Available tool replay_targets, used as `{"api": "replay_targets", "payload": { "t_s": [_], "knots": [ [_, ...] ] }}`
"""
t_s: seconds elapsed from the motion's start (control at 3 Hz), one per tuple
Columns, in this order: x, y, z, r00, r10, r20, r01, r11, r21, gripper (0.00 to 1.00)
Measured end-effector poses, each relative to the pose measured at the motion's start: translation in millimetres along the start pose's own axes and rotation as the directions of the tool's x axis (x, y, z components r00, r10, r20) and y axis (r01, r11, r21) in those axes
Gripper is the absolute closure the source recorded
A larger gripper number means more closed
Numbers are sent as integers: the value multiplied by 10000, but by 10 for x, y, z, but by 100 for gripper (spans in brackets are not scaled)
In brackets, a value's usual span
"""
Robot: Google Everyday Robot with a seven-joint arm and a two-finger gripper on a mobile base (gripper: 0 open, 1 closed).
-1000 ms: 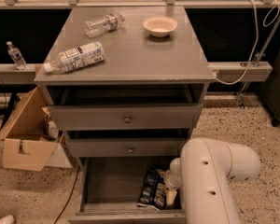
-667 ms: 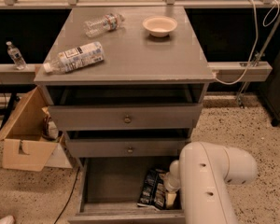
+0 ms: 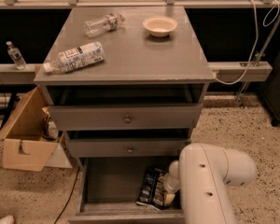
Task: Pick blue chip bag from bottom drawer and place on counter
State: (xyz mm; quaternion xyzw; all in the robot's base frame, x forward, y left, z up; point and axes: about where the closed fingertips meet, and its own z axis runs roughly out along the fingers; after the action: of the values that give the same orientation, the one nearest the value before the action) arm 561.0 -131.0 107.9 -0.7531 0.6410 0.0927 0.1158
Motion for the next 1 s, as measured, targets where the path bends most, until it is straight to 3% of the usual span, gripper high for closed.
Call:
{"api": "replay_targets", "payload": {
  "t_s": [1.0],
  "knots": [
    [-54,10,-55,10000,-43,73,44,10000,-49,88]
  ]
}}
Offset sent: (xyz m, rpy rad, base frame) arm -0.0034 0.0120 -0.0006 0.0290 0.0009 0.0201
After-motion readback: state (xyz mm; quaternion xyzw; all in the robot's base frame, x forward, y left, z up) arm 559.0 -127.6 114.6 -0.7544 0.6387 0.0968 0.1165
